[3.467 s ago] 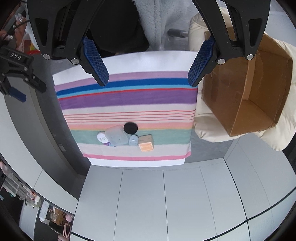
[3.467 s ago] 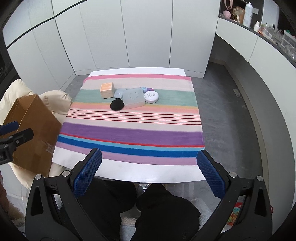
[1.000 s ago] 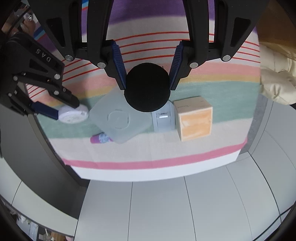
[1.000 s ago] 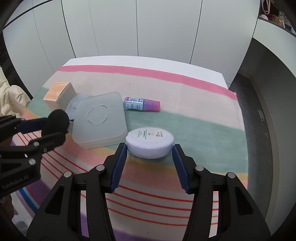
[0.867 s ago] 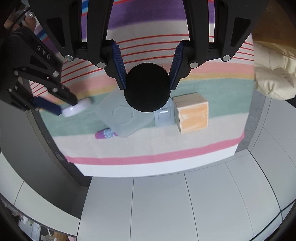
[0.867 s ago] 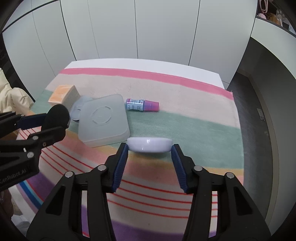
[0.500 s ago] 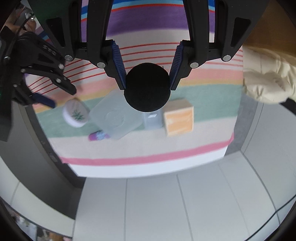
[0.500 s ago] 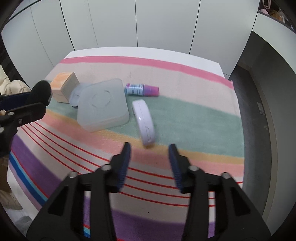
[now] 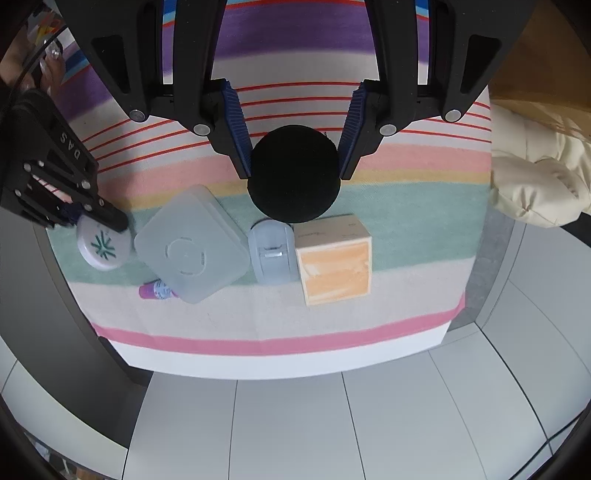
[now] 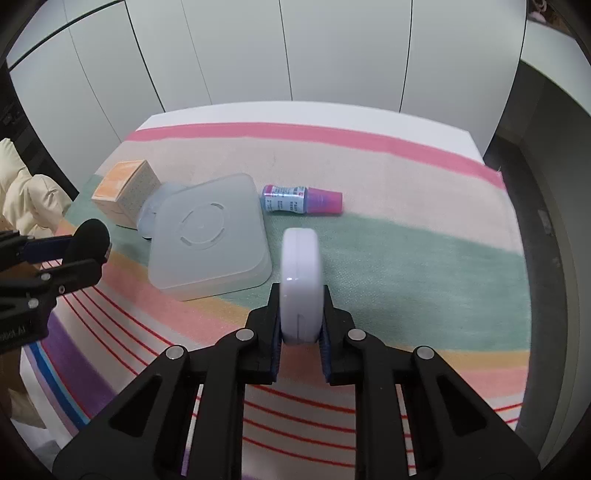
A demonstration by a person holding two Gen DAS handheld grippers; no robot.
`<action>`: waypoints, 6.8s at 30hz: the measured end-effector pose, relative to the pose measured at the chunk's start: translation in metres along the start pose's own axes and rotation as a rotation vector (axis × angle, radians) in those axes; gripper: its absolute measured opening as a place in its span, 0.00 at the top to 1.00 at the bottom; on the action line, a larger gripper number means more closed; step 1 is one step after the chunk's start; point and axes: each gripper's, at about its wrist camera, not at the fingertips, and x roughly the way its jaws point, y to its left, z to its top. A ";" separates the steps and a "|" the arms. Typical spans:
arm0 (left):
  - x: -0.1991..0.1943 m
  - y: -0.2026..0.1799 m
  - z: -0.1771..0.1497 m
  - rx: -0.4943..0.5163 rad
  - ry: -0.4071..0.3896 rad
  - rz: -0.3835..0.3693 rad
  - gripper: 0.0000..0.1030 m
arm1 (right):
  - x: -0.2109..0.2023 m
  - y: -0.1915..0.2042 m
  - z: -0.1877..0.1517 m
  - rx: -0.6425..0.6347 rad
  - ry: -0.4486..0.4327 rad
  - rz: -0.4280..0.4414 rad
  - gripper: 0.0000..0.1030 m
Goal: Organize objects
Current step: 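Carry the sponge and white compact with both tools over the box, then open both tools to drop the sponge and compact into the box, then move both open tools back from the box toward the cloth, then grasp the orange box with the left tool while the right tool grasps the clear square case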
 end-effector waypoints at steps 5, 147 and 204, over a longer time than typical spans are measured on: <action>-0.023 0.003 0.009 -0.020 -0.024 -0.009 0.54 | -0.024 0.001 -0.005 0.027 0.021 -0.027 0.83; -0.208 0.167 -0.104 -0.234 -0.146 0.065 0.10 | -0.180 0.222 -0.005 -0.073 0.008 0.005 0.02; 0.052 0.044 0.047 -0.095 -0.098 -0.047 0.49 | 0.035 0.078 0.031 -0.014 0.044 -0.081 0.18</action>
